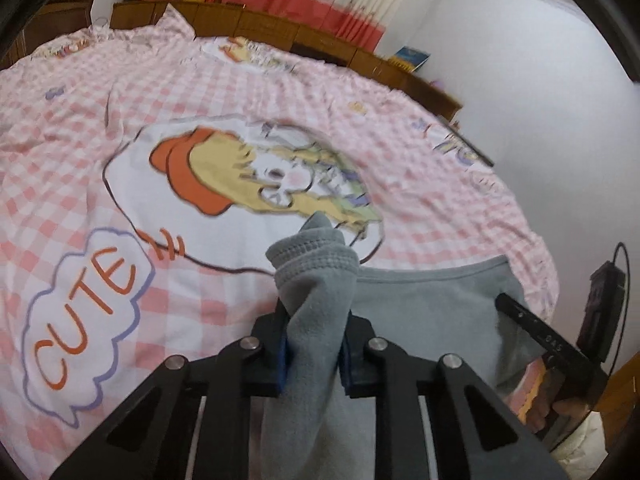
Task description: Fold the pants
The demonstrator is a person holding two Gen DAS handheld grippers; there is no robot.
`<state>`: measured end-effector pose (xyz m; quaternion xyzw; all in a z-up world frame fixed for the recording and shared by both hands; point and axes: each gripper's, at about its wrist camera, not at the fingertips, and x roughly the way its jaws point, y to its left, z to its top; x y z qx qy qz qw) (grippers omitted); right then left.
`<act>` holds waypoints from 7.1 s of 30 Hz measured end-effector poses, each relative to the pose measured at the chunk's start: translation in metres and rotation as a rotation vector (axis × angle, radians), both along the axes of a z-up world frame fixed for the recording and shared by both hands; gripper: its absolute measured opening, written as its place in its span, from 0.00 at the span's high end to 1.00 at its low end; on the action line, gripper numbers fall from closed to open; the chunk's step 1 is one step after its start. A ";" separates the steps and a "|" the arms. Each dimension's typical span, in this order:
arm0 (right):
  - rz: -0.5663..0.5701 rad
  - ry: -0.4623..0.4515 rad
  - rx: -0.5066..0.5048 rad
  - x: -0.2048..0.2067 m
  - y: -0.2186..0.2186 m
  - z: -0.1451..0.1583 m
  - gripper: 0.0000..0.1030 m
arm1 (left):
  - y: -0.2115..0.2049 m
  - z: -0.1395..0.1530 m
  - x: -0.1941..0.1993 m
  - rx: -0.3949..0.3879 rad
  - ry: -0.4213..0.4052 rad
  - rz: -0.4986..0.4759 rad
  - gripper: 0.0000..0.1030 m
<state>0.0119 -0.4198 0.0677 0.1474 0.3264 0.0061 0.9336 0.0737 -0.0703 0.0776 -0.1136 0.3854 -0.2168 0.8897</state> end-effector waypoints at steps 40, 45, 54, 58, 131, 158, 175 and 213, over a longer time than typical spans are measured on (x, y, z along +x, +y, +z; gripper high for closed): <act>0.134 0.096 -0.032 0.095 0.101 0.010 0.49 | 0.131 -0.007 0.084 0.276 0.085 0.187 0.44; 0.263 0.062 -0.020 0.075 0.123 0.023 0.49 | 0.132 0.013 0.046 0.167 0.087 0.158 0.44; 0.320 0.131 -0.209 0.059 0.151 -0.026 0.52 | 0.127 -0.027 0.007 0.277 0.099 0.176 0.38; 0.334 0.151 -0.254 0.057 0.151 -0.024 0.52 | 0.134 -0.030 -0.001 0.238 0.075 0.197 0.37; 0.413 0.153 -0.097 0.026 0.148 -0.038 0.56 | 0.117 0.000 0.091 0.340 -0.137 0.380 0.63; 0.304 0.197 -0.151 0.021 0.159 -0.027 0.56 | 0.155 -0.022 0.074 0.319 0.013 0.293 0.29; 0.256 0.176 -0.096 0.011 0.149 -0.014 0.56 | 0.156 -0.013 -0.013 0.077 0.131 0.257 0.22; 0.370 0.168 0.023 0.023 0.162 -0.036 0.56 | 0.148 -0.035 -0.030 -0.075 0.176 0.212 0.47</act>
